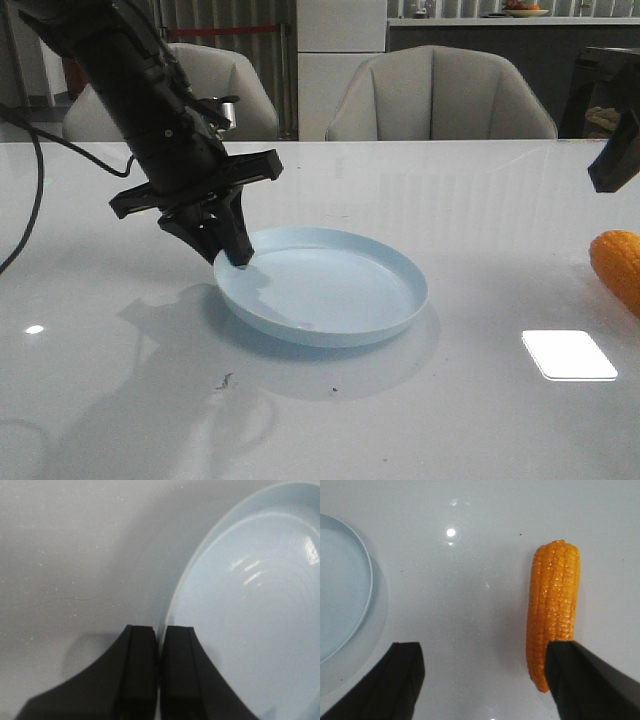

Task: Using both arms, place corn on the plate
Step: 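Open the left gripper and lift it away from the plate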

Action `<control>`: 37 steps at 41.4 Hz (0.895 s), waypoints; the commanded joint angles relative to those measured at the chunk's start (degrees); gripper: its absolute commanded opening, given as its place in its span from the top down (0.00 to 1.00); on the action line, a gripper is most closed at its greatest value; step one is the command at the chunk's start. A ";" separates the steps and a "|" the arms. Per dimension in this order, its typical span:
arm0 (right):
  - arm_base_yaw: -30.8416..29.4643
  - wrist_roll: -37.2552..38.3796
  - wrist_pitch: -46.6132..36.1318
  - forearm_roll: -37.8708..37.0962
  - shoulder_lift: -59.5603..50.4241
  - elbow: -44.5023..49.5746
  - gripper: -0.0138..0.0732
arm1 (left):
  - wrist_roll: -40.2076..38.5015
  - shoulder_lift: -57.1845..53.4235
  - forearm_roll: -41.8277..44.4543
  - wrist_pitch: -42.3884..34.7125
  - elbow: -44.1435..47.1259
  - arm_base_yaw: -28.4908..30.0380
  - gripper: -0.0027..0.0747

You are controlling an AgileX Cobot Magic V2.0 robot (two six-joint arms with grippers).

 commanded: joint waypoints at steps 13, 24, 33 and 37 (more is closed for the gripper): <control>-0.50 -0.07 -2.95 0.15 -1.25 -1.95 0.15 | 1.23 -3.30 2.17 -0.75 -2.75 -0.20 0.34; -0.50 -0.07 -2.78 0.15 -1.25 -1.95 0.15 | 3.47 -6.15 9.48 -1.63 -9.07 1.60 0.36; -0.50 -0.07 -2.78 0.15 -1.25 -1.95 0.15 | 3.73 -14.03 14.10 -9.13 -9.10 4.66 0.37; -0.50 -0.07 -2.71 0.15 -1.25 -1.95 0.15 | 3.73 -18.28 14.10 -11.35 -8.19 7.06 0.40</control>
